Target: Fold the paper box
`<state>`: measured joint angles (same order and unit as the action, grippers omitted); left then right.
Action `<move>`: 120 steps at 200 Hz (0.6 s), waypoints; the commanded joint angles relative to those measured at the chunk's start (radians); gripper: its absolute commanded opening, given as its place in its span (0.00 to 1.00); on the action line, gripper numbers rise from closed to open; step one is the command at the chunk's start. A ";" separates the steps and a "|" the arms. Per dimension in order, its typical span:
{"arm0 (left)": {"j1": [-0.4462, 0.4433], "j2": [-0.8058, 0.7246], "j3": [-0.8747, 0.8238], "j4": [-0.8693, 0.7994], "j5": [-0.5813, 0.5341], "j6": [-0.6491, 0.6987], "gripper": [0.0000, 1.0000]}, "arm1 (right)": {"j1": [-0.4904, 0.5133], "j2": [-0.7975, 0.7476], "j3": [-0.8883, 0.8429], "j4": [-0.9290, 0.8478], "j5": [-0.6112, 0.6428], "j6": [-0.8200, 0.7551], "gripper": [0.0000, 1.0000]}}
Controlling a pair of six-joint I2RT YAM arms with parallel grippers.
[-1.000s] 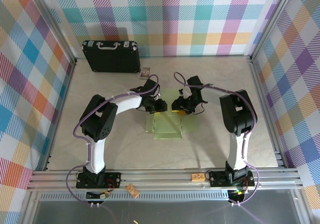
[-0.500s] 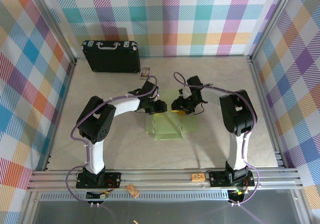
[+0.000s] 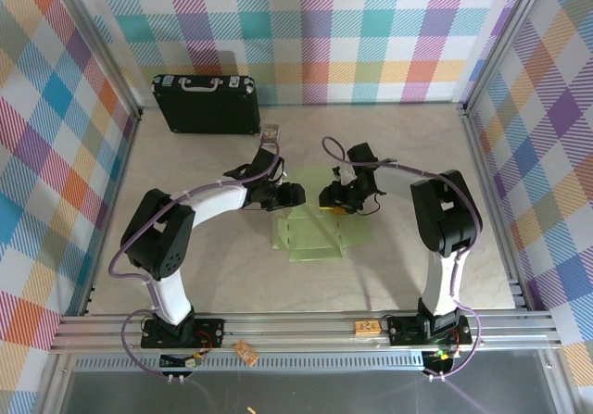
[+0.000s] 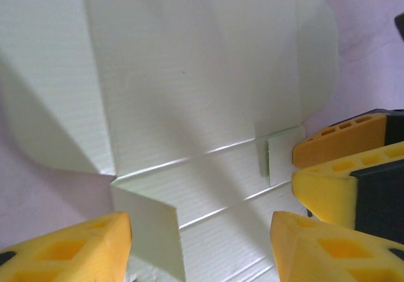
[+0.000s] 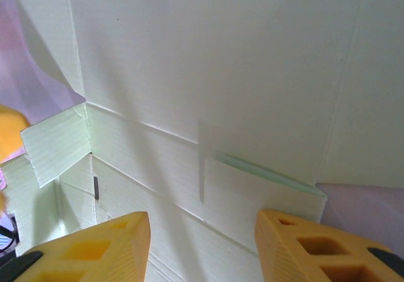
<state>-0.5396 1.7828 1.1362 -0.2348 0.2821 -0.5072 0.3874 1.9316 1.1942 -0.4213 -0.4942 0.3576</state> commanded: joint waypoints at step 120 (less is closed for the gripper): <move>0.009 -0.211 -0.273 -0.058 -0.066 -0.015 0.61 | 0.091 -0.594 -0.355 -0.176 0.216 0.039 0.61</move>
<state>-0.5396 1.5677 0.8791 -0.2764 0.2153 -0.5137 0.4114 1.4170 0.9272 -0.4908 -0.3840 0.3805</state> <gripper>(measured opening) 0.619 0.612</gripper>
